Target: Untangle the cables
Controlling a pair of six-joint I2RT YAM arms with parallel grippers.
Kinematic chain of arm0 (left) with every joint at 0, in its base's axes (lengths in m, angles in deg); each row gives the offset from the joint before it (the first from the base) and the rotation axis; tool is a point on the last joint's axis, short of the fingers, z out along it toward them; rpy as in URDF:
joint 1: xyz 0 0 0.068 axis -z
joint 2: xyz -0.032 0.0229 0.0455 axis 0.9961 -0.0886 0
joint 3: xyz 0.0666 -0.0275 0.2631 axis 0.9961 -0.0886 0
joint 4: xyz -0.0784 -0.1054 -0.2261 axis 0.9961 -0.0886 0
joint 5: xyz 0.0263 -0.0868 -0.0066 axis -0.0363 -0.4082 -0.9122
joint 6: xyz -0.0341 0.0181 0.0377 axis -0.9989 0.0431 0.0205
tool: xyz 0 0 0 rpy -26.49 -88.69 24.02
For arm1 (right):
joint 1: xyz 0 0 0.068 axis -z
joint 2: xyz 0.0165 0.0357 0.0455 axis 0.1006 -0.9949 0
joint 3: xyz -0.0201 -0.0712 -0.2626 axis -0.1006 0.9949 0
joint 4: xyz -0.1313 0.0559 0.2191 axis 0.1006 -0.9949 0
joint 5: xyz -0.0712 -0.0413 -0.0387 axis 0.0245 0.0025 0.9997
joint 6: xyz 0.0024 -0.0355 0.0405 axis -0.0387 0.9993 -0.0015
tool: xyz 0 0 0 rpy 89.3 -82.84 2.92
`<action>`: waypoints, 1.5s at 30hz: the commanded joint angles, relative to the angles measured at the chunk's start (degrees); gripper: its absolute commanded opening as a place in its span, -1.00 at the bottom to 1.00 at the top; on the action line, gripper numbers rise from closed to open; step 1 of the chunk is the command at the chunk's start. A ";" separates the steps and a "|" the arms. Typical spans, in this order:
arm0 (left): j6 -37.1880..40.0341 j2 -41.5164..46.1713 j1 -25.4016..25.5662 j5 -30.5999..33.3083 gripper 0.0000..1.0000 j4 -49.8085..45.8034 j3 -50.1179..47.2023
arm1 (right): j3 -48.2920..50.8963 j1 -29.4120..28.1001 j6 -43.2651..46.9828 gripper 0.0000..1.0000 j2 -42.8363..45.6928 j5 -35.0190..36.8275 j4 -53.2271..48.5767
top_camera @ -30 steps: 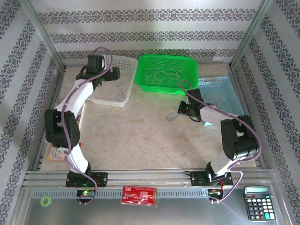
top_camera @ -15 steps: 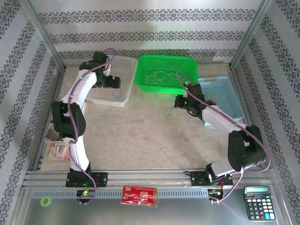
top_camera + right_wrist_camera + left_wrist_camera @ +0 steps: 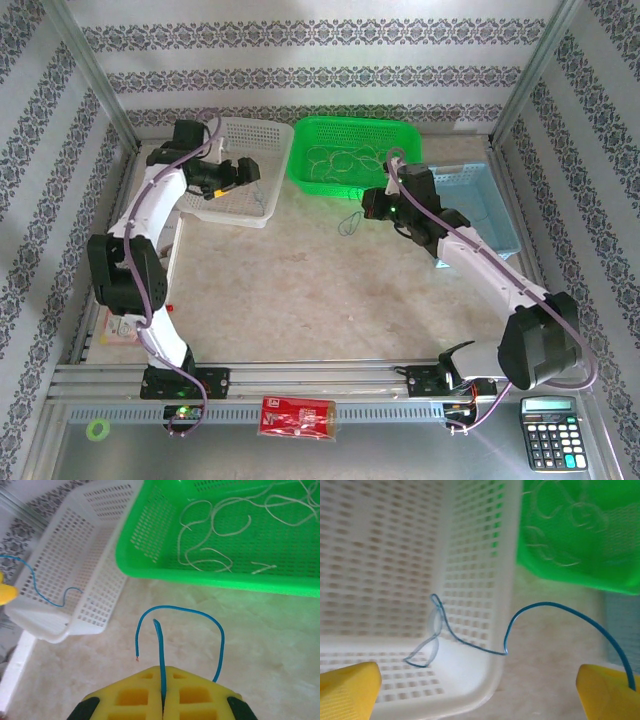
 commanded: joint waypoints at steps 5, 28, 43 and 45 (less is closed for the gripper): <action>-24.40 2.78 -6.22 -18.38 1.00 32.04 -13.14 | -2.08 -3.27 -1.08 -1.00 1.74 -1.39 0.08; -8.14 6.31 -6.30 -11.21 1.00 10.25 -8.23 | 3.62 -15.04 0.55 0.13 -13.02 -2.64 9.67; -10.46 8.37 -5.16 -13.07 1.00 10.36 -7.74 | -20.28 -14.20 2.17 0.37 -35.09 -16.22 31.92; -11.33 8.70 -5.06 -13.12 1.00 10.93 -7.84 | -23.65 -14.28 0.79 0.37 -39.57 -17.59 34.35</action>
